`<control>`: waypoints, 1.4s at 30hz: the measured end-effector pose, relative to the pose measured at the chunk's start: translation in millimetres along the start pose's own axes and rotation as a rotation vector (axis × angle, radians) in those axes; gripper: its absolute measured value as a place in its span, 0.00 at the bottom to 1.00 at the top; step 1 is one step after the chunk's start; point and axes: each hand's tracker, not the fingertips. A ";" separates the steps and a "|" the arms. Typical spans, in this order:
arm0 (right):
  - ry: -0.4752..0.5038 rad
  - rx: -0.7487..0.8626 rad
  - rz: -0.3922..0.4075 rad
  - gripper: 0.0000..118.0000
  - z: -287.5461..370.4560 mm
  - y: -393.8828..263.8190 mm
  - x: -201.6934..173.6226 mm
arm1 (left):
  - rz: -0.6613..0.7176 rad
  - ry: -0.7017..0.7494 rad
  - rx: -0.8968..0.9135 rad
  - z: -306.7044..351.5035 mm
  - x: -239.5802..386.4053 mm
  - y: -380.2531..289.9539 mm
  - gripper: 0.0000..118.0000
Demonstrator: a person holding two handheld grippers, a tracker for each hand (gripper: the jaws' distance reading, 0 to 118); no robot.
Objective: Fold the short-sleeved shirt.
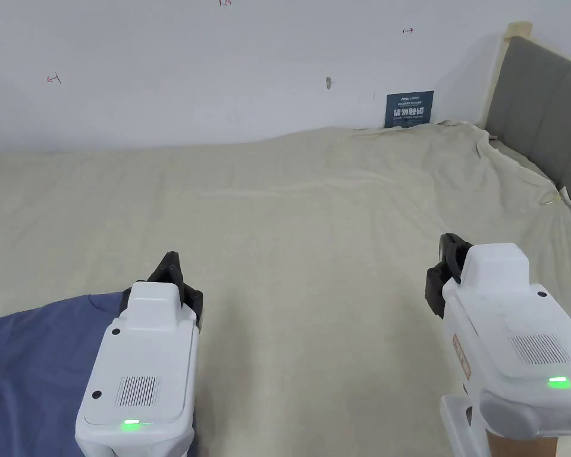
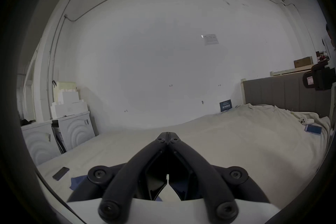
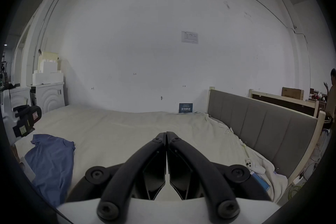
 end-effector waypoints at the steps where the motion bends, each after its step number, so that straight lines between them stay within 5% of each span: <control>1: -0.001 0.001 0.003 0.00 0.9 -0.1 0.2 | 0.009 0.003 -0.001 -0.2 1.3 -0.2 0.00; 42: 0.015 0.011 0.009 0.00 -0.9 3.1 1.2 | 0.050 0.001 -0.003 0.0 -15.5 -0.9 0.00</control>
